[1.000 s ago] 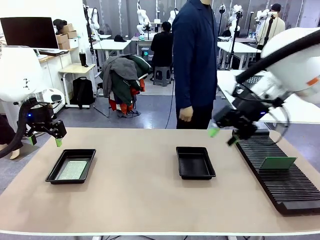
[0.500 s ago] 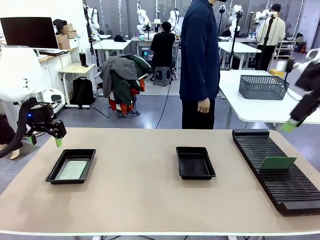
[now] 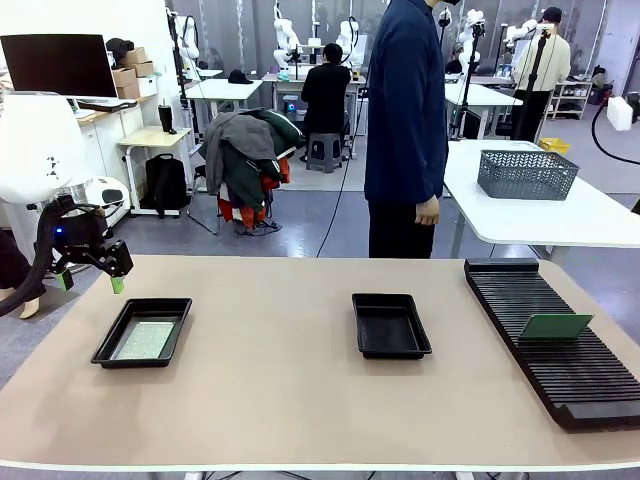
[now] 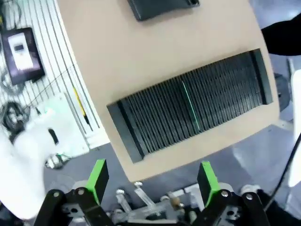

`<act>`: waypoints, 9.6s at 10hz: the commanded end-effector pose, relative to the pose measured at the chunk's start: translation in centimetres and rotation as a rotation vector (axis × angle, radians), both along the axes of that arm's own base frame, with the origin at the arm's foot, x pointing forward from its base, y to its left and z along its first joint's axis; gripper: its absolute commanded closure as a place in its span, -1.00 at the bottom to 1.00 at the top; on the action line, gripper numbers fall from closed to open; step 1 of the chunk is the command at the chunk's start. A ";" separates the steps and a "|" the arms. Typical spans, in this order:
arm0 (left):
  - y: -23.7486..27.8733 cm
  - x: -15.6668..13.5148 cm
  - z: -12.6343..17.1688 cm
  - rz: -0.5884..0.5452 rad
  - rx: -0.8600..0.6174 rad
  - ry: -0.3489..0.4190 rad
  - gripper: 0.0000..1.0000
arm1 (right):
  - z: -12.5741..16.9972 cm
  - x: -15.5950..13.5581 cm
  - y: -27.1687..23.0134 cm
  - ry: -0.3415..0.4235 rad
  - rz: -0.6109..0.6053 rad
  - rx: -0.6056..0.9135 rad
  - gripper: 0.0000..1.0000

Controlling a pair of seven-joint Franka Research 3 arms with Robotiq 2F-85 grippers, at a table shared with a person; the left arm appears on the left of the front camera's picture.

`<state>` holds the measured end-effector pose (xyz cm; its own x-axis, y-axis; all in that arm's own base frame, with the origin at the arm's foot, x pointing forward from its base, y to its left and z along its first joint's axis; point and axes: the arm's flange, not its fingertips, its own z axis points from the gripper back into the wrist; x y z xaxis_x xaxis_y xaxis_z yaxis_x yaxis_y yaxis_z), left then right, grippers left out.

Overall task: Inspect and transfer BCBs to ESD trays.
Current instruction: Pick up the Blank PCB from the PCB Rack and place it in the right ESD tray.

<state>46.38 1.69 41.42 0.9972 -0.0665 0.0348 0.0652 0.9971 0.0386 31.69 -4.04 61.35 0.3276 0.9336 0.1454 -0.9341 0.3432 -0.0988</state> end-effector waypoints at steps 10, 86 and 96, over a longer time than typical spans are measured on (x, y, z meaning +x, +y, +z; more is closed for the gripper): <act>0.1 0.0 -0.1 0.002 0.000 -0.005 -1.00 | 0.0 0.4 -3.1 0.044 0.352 -0.024 -1.00; 0.1 0.0 -0.1 0.002 0.000 -0.005 -1.00 | -8.3 7.6 -2.4 -0.030 0.325 -0.119 1.00; 0.1 0.0 -0.1 0.002 0.000 -0.005 -1.00 | 9.1 3.2 -2.7 -0.075 0.339 -0.109 1.00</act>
